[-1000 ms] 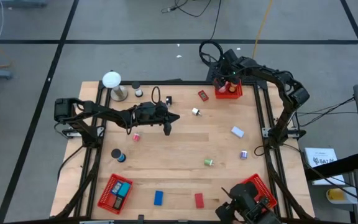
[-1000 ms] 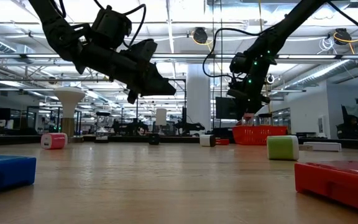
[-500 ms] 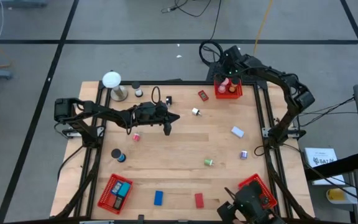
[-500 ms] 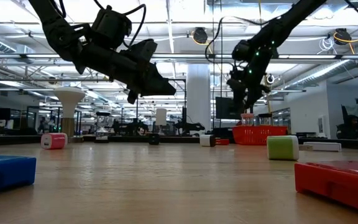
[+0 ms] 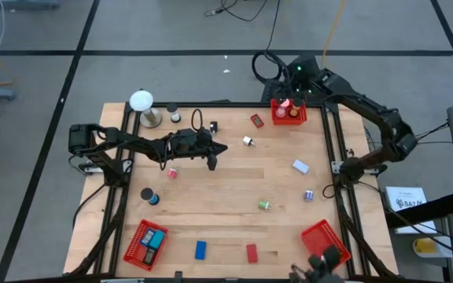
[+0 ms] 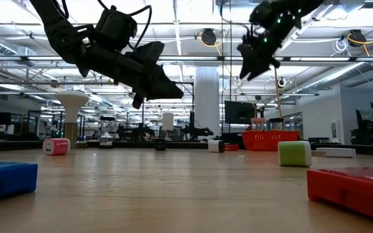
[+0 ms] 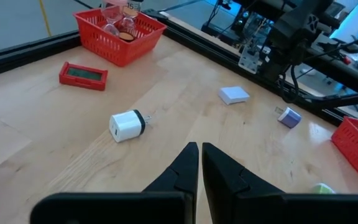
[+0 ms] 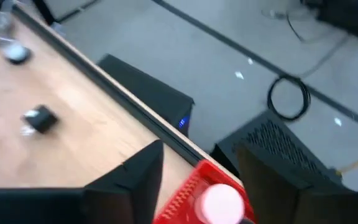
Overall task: Pick & Place Office items
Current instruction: Put the white digital clock into the bottom left red basket
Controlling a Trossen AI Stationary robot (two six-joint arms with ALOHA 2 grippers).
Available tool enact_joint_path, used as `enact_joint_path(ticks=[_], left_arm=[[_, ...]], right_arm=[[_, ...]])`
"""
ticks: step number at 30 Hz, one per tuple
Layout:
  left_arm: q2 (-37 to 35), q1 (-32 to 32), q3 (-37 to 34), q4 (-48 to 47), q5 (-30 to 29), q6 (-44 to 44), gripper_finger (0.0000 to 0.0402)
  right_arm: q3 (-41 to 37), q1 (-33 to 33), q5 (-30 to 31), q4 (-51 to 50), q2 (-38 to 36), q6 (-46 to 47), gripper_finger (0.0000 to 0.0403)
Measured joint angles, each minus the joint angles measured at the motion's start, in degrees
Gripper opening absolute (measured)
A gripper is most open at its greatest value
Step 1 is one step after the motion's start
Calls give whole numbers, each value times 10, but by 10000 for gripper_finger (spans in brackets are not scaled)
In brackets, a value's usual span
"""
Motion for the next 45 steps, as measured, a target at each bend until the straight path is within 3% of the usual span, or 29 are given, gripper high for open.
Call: enact_joint_path(ticks=[6, 17, 23, 33, 37, 43, 45], left_arm=[[0, 1, 0, 2, 0, -4, 21], [-10, 1, -1, -1, 0, 6, 21], [-52, 1, -1, -4, 5, 55, 21], [-91, 3, -1, -9, 10, 24, 21], [-91, 12, -1, -9, 57, 32, 21], [-113, 17, 0, 9, 70, 34, 21], [-118, 22, 0, 30, 78, -11, 21]], right_arm=[[0, 78, 8, 2, -34, 6, 119], [-1, 213, 6, 22, -22, 50, 6], [-87, 259, 4, 108, -37, 95, 10], [-275, 308, 22, 407, -98, 188, 2], [-294, 317, 65, 421, -124, 198, 1], [-296, 317, 67, 425, -153, 200, 6], [-296, 316, 67, 430, -153, 190, 5]])
